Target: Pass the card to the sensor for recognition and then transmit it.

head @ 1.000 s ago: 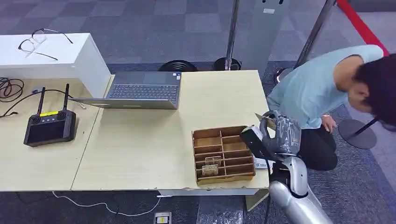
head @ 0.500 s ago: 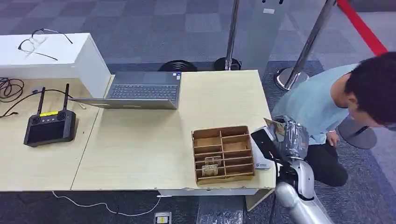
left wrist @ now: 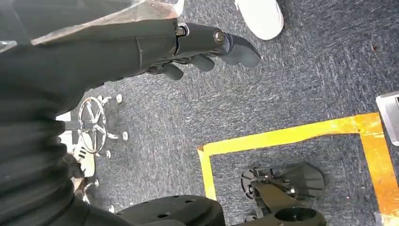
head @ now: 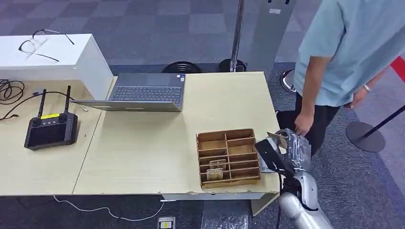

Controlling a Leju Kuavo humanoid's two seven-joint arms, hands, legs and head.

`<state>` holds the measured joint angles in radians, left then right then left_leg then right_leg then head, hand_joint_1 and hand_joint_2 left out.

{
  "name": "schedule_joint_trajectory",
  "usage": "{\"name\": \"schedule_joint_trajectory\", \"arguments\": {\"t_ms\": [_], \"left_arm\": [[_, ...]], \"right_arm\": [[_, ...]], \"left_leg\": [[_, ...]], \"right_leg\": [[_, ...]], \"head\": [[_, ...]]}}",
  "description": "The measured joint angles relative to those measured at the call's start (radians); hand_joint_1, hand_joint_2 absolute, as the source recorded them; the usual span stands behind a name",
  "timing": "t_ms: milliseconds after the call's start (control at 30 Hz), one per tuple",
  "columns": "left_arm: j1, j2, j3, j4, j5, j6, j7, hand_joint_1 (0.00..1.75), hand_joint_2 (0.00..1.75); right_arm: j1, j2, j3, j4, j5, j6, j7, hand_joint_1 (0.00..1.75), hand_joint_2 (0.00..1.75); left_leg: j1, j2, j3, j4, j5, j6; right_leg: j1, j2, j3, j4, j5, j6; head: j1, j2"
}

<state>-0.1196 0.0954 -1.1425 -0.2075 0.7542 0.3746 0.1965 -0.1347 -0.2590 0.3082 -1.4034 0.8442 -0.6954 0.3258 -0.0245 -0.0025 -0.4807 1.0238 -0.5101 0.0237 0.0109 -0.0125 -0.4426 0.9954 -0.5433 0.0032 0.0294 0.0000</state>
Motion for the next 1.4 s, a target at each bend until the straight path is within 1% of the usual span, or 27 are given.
{"name": "schedule_joint_trajectory", "arguments": {"t_ms": [467, 567, 1400], "left_arm": [[0.000, 0.000, 0.000, 0.000, 0.001, 0.000, 0.003, 0.00, 1.75], [0.000, 0.000, 0.000, -0.001, 0.018, 0.004, 0.005, 0.00, 1.75], [0.000, 0.000, -0.001, -0.001, 0.036, 0.014, -0.002, 0.00, 1.75]], "right_arm": [[0.012, 0.024, 0.017, 0.090, 0.028, 0.000, -0.006, 1.75, 1.75], [0.012, 0.027, 0.024, 0.107, 0.022, 0.001, -0.006, 1.75, 1.75], [0.007, 0.064, 0.038, 0.171, 0.027, -0.006, -0.040, 1.75, 1.75]], "left_leg": [[0.000, 0.000, -0.001, 0.000, 0.000, 0.000], [0.000, 0.000, 0.000, 0.000, 0.000, 0.000], [0.000, 0.000, 0.001, 0.000, 0.000, 0.000]], "right_leg": [[0.000, 0.000, 0.000, 0.000, 0.000, 0.000], [0.000, 0.000, 0.000, 0.000, 0.000, 0.000], [0.000, 0.000, 0.001, 0.000, 0.001, 0.000]], "head": [[0.000, 0.000], [0.000, 0.000], [0.000, 0.000]]}}
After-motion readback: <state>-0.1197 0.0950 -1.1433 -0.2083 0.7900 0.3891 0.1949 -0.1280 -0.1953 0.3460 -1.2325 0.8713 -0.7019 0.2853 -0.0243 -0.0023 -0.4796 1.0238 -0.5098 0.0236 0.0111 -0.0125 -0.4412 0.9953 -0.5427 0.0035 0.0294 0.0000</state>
